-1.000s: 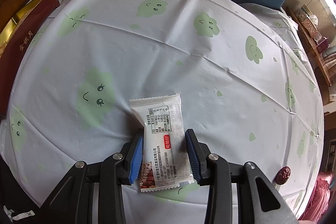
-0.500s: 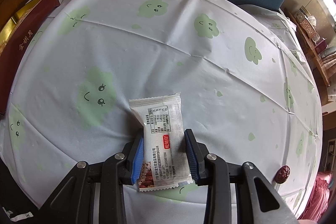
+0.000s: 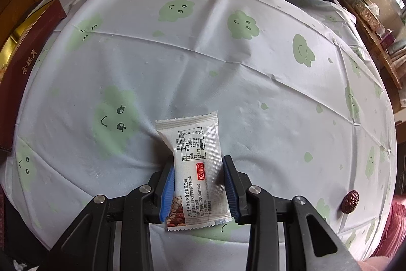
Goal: Organize snacks
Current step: 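Lower the floral candy bar into the tin and open the left gripper, then carry the white rice-cake pack into the gold tin and open the right gripper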
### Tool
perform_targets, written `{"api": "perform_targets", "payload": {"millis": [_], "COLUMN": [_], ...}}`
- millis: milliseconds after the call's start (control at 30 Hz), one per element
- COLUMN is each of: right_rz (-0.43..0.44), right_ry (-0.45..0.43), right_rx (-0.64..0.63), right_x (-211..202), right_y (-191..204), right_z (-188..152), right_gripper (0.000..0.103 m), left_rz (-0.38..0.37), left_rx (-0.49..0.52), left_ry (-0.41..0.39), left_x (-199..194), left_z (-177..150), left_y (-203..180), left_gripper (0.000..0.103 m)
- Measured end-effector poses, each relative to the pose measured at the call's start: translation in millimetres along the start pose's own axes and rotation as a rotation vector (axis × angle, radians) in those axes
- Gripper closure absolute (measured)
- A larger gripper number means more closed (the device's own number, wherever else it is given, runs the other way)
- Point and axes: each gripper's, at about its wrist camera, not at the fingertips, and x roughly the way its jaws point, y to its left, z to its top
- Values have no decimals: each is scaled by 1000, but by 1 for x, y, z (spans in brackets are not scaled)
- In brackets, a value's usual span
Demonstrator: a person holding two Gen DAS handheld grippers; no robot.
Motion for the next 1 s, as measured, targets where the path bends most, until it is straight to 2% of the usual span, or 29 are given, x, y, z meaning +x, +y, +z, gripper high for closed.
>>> {"api": "perform_targets", "payload": {"millis": [267, 533, 700, 833, 1000], "right_rz": [-25, -12, -1, 30, 150], "right_ry": [18, 25, -28, -82, -175], "right_rx": [33, 81, 85, 49, -23], "right_x": [0, -6, -25, -45, -78], "right_y": [4, 7, 15, 37, 87], "right_z": [8, 13, 22, 31, 45], "right_gripper": [68, 69, 69, 69, 69], "left_rz": [7, 7, 9, 17, 38], "left_rx": [-3, -8, -17, -30, -44], "left_ry": [-10, -16, -19, -29, -50], "left_x": [-1, -2, -2, -3, -8], "left_z": [-2, -3, -3, -2, 2], "left_y": [6, 10, 14, 18, 27], "left_gripper": [73, 73, 73, 73, 73]}}
